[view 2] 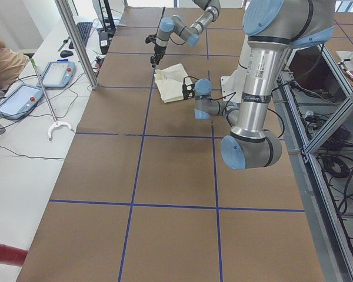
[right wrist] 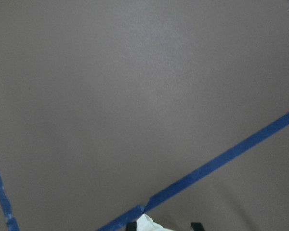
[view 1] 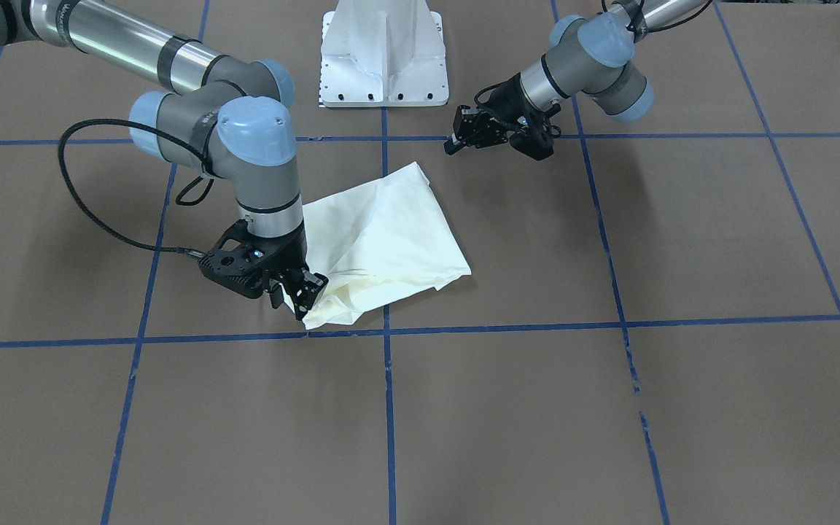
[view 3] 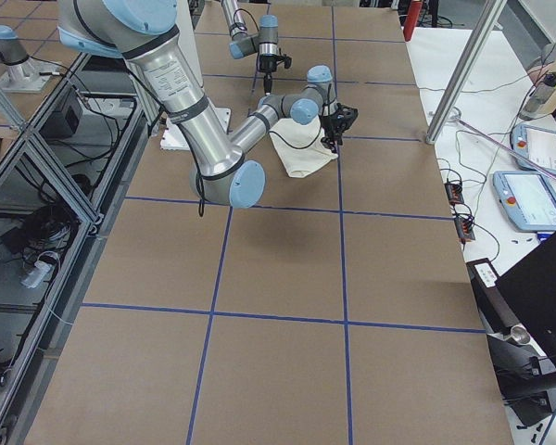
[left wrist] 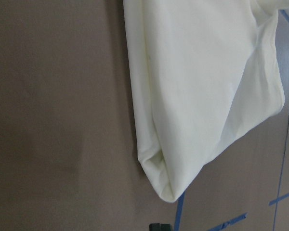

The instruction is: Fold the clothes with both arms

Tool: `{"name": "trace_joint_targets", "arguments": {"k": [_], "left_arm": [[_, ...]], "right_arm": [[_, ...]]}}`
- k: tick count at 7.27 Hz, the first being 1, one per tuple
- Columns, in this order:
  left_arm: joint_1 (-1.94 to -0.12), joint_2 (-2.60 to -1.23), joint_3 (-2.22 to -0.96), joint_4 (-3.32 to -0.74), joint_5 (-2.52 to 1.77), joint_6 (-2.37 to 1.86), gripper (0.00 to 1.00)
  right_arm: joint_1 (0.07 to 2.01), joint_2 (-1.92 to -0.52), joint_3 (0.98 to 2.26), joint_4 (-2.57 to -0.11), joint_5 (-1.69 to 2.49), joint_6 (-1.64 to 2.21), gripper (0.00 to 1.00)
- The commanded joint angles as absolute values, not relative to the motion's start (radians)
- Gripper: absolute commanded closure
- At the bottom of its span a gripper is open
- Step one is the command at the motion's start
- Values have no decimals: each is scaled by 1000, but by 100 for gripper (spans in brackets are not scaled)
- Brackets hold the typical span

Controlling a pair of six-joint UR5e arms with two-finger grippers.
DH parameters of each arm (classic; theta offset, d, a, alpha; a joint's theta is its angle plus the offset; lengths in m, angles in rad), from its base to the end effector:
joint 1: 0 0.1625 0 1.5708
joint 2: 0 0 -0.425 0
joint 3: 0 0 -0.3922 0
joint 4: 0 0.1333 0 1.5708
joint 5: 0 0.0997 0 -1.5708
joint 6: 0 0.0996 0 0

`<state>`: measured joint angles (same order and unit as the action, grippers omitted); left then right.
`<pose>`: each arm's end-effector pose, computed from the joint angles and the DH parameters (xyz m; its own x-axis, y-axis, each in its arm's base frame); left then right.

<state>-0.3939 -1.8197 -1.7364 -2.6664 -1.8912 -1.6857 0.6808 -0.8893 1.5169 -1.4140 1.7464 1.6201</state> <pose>0.4818 -0.3106 0.3227 0.0472 -0.1374 -0.9894 0.0799 0.9878 -0.1334 -0.4905 -0.5464 0.2613 0.5235 0.4865 0.6994 -0.5503 0.8198 -0.1583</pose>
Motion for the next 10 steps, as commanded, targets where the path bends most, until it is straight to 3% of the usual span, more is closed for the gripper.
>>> {"name": "trace_joint_targets", "arguments": {"k": [1, 3, 7, 8, 9, 10], "left_arm": [[-420, -1976, -1717, -2459, -1852, -1684, 100], [-414, -2051, -1651, -2413, -1824, -1684, 100], [-439, -2052, -1618, -2411, -1805, -1666, 100], [-445, -2052, -1617, -2411, -1805, -1666, 100], [-449, -2051, -1617, -2411, -1805, -1666, 100], [-451, -2051, -1617, -2411, -1805, -1666, 100]], "right_arm": [[736, -888, 1540, -1411, 1894, 1572, 0], [654, -908, 1552, -1390, 1861, 1585, 0], [538, -916, 1536, -1390, 1767, 1575, 0], [538, -914, 1536, -1390, 1767, 1585, 22], [541, -914, 1548, -1388, 1776, 1571, 99], [538, -913, 1540, -1388, 1773, 1569, 100]]}}
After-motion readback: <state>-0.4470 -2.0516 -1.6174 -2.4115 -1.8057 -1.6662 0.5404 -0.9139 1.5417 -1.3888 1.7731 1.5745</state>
